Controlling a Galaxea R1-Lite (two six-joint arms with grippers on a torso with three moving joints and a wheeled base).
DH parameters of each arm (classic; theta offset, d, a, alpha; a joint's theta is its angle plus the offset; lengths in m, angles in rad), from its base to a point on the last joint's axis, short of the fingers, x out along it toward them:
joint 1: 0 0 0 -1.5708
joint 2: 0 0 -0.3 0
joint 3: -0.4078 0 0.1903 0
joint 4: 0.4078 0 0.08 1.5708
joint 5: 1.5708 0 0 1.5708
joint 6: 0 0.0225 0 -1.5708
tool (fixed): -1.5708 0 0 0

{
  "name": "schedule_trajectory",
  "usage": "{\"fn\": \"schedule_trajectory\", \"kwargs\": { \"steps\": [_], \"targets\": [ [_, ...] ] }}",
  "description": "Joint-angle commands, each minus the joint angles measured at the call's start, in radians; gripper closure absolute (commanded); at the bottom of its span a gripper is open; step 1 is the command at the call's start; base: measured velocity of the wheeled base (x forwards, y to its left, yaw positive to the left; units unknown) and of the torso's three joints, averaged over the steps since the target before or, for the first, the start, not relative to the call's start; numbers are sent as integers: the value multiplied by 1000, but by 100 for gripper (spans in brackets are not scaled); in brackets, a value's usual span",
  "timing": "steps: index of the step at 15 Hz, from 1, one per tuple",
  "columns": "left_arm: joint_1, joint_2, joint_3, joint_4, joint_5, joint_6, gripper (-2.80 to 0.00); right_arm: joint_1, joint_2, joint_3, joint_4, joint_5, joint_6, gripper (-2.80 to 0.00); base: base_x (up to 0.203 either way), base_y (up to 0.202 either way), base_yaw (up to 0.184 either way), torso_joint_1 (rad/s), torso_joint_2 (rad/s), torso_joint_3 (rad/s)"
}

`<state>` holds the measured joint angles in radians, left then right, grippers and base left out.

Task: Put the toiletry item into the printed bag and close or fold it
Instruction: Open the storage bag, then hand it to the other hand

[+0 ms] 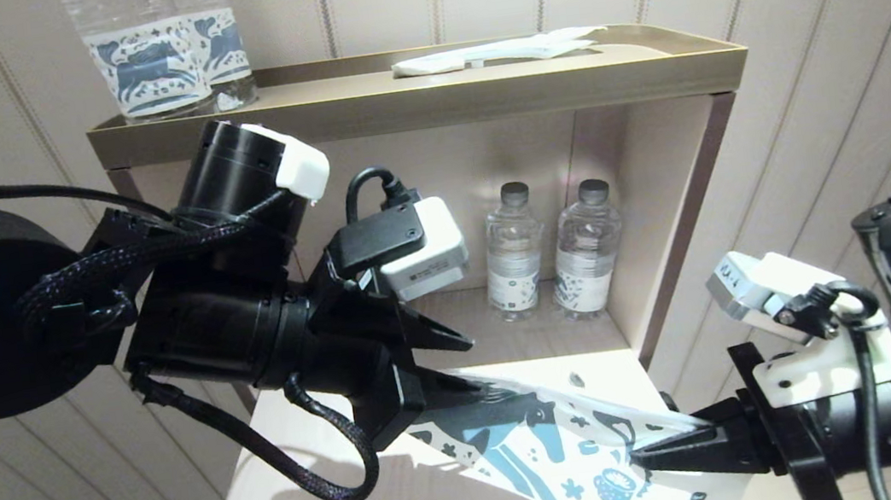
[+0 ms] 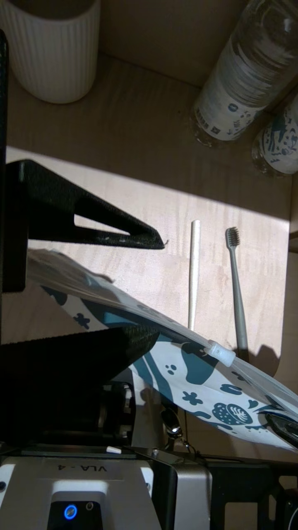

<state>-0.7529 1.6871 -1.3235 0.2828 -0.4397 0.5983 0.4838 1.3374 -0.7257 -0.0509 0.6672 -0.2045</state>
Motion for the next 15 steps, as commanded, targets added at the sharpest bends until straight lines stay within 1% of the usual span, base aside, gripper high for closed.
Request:
{"fn": "schedule_trajectory", "kwargs": {
  "steps": [1, 6, 8, 10, 15],
  "targets": [
    [-13, 11, -18, 2, -5, 1, -280, 4, 2, -3, -3, 5, -1, 0, 0, 0, 0, 0, 0, 0],
    [-56, 43, -71, 4, -5, -5, -280, 6, 9, -4, -6, 5, -1, 0, 0, 0, 0, 0, 0, 0],
    [-70, 57, -90, 6, -5, -20, -280, 6, 8, -3, -6, 5, -1, 0, 0, 0, 0, 0, 0, 0],
    [-83, 59, -91, 7, -4, -20, -280, 6, 3, -3, -6, 5, -1, 0, 0, 0, 0, 0, 0, 0],
    [-86, 53, -82, 7, -2, -16, -280, 4, 2, -3, -6, 6, -1, 0, 0, 0, 0, 0, 0, 0]
  ]
}}
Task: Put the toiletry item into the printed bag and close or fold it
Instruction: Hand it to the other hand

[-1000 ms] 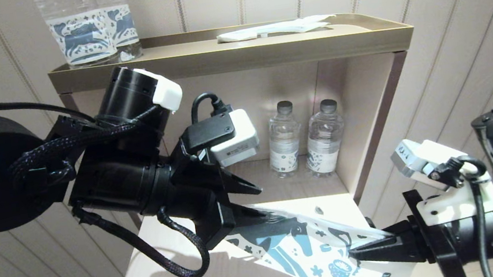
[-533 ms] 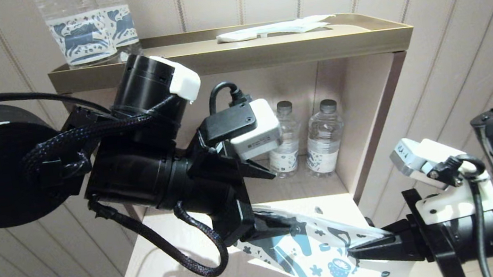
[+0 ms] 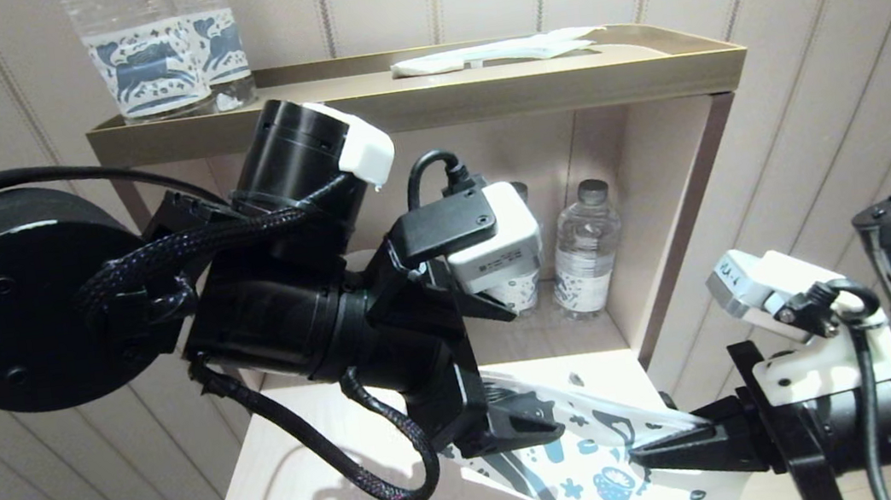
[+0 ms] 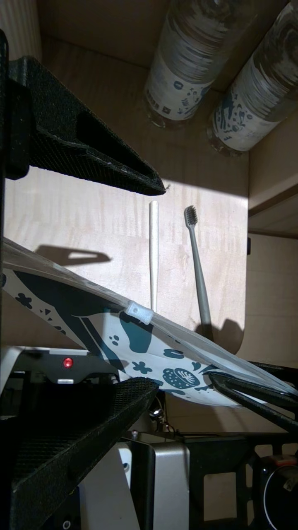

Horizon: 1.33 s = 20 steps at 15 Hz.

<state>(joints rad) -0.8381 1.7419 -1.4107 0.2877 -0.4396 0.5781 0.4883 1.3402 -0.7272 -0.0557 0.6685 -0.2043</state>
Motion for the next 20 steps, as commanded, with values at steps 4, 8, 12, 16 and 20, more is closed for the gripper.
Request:
{"fn": "schedule_trajectory", "kwargs": {
  "steps": [4, 8, 12, 16, 20],
  "targets": [
    [-10, 2, 3, 2, 2, 5, 0, 0, -3, 6, -1, 3, -1, 0, 0, 0, 0, 0, 0, 0],
    [-21, 1, -1, 4, 5, 3, 0, 0, -12, 7, 1, 4, -1, 0, 0, 0, 0, 0, 0, 0],
    [-22, 1, 13, 4, 5, 6, 0, 0, -18, 8, 1, 5, -1, 0, 0, 0, 0, 0, 0, 0],
    [-22, -9, 18, 4, 5, 6, 0, -4, -26, 18, 1, 3, -1, 0, 0, 0, 0, 0, 0, 0],
    [-21, -54, 67, 0, 13, 12, 0, -5, -46, 31, 7, 3, -3, 0, 0, 0, 0, 0, 0, 0]
  ]
}}
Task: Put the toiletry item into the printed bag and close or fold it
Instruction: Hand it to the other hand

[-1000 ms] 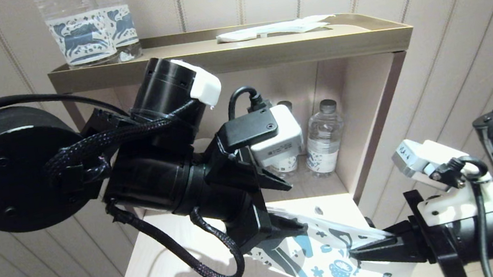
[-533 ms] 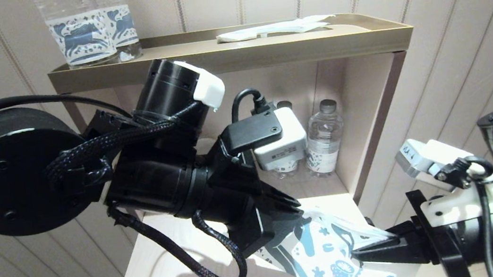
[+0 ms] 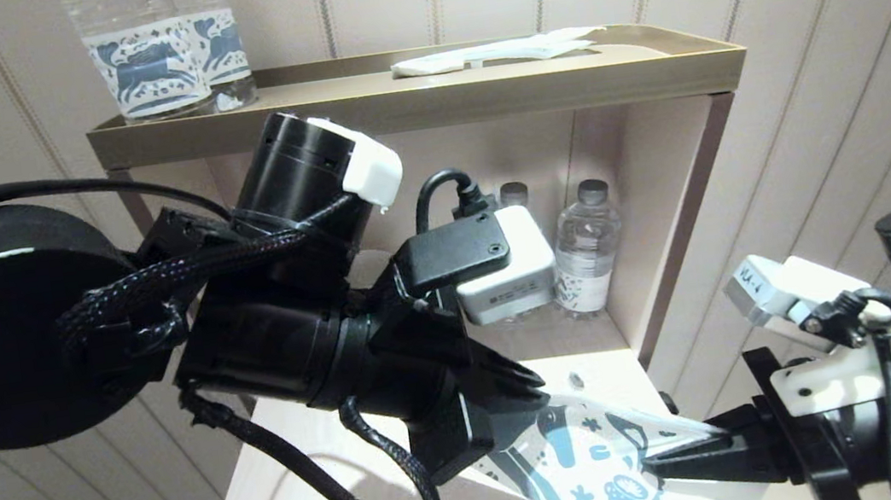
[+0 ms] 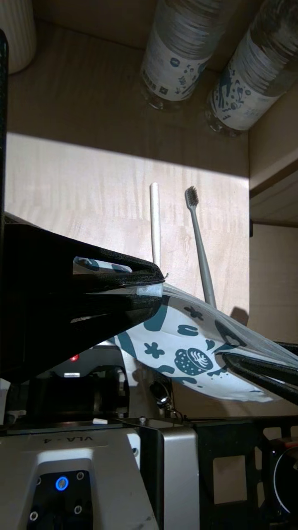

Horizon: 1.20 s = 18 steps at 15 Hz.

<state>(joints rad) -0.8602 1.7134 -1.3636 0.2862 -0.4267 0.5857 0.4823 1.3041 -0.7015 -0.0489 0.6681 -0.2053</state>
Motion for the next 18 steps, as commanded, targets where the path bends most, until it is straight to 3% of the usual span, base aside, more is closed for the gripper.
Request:
{"fn": "schedule_trajectory", "kwargs": {
  "steps": [1, 7, 18],
  "targets": [
    [6, -33, 30, 2, 0, 6, 0, 1, -13, 5, 0, 4, -2, 0, 0, 0, 0, 0, 0, 0],
    [38, -79, 86, 0, 0, 10, 0, 1, -36, 13, 3, 5, -1, 0, 0, 0, 0, 0, 0, 0],
    [161, -160, 200, -1, -3, 23, 0, -1, -55, 37, 1, 4, -2, 0, 0, 0, 0, 0, 0, 0]
  ]
}}
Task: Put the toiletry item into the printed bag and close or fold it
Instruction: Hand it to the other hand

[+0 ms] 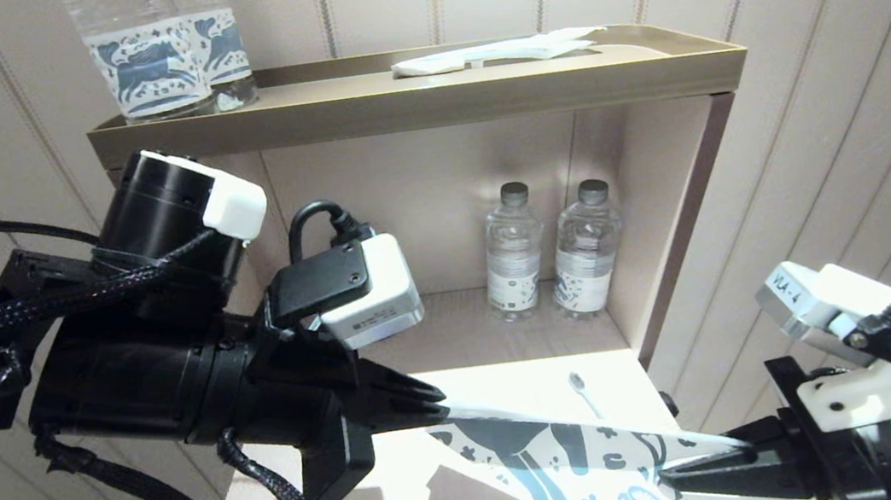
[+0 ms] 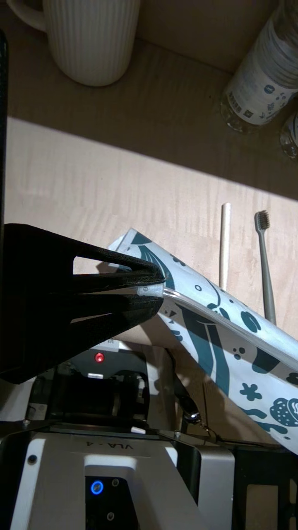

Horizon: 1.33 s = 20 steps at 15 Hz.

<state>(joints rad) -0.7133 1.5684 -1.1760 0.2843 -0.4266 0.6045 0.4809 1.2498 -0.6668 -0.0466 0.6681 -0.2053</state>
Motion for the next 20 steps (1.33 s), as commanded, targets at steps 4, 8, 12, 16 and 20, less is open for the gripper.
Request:
{"fn": "schedule_trajectory", "kwargs": {
  "steps": [4, 8, 12, 16, 20],
  "targets": [
    [17, -7, 1, -2, -8, 4, 0, 2, -1, -2, -1, 5, 0, 0, 0, 0, 0, 0, 0, 0],
    [17, -5, -10, -2, -11, 3, -280, 7, -1, -6, -1, 5, 1, 0, 0, 0, 0, 0, 0, 0],
    [15, -9, -14, -3, -12, -2, -280, 10, -3, -11, -1, 5, 1, 0, 0, 0, 0, 0, 0, 0],
    [8, 0, -11, -2, -35, 0, -280, 15, -11, -13, -1, 7, 0, 0, 0, 0, 0, 0, 0, 0],
    [-26, 49, -22, -44, -43, 0, -280, 50, 2, -22, -1, 5, 1, 0, 0, 0, 0, 0, 0, 0]
  ]
}}
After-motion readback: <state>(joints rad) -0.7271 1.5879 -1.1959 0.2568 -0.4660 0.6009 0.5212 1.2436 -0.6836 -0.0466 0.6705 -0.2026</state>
